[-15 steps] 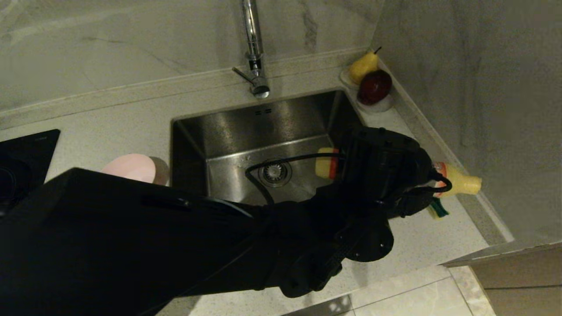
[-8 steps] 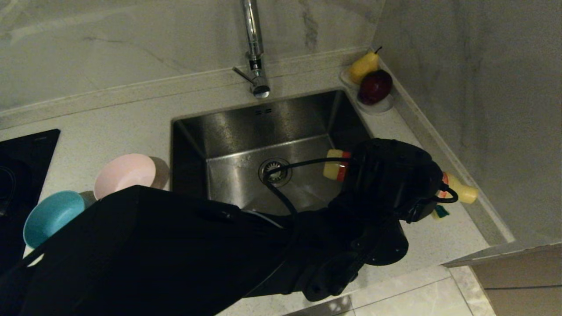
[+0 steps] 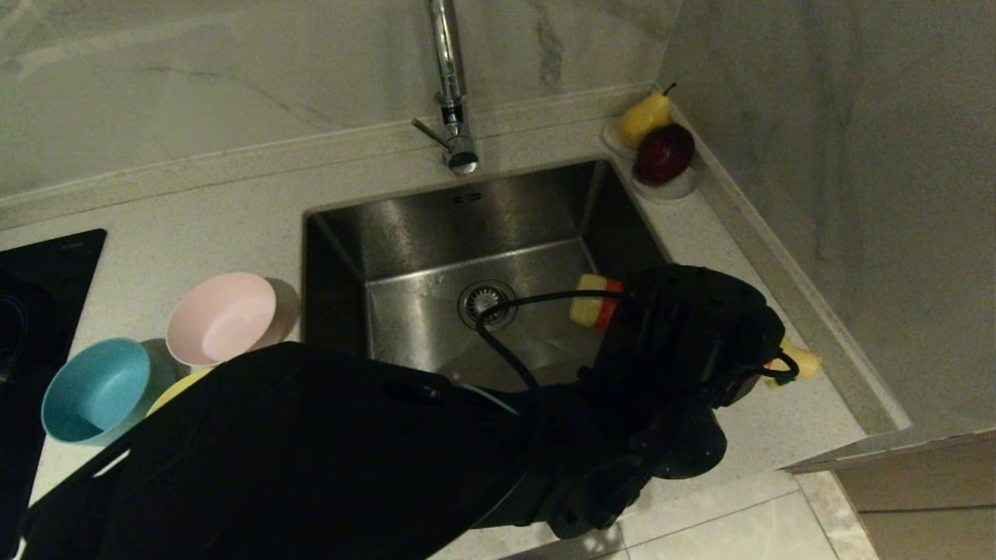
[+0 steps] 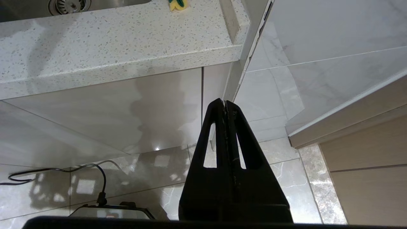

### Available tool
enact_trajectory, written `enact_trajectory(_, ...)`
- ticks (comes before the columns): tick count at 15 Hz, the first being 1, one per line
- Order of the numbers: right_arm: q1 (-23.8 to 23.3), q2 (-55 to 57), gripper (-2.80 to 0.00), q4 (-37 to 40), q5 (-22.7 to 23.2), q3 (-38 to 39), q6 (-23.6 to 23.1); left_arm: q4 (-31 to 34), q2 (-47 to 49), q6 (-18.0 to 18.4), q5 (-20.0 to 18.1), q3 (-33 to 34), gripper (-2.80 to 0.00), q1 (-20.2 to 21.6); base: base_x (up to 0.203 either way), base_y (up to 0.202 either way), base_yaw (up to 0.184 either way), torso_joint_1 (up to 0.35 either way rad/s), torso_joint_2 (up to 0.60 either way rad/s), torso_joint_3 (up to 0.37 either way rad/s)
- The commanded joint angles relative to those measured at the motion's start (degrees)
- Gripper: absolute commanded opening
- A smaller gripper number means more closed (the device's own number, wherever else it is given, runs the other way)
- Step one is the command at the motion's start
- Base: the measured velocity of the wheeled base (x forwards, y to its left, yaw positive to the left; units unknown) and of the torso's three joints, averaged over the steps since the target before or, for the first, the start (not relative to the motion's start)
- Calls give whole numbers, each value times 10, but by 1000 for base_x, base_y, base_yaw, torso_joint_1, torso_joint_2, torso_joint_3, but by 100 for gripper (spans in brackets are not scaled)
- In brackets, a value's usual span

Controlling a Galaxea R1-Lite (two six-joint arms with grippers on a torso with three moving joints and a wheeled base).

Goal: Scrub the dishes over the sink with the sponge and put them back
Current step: Squeeze it onto the sponge

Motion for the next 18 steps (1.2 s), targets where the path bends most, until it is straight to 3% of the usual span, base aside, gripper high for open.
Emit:
enact_trajectory(1, 0, 1, -280, 0, 0, 0, 0, -5, 0, 30, 4, -2, -280, 5, 0, 0, 0, 0, 0, 0)
enact_trajectory(10, 0, 1, -280, 0, 0, 0, 0, -17, 9, 63, 8, -16, -280, 23, 0, 0, 0, 0, 0, 0)
enact_trajectory(18, 0, 1, -280, 0, 0, 0, 0, -23, 69, 87, 23, -122, -280, 38, 0, 0, 0, 0, 0, 0)
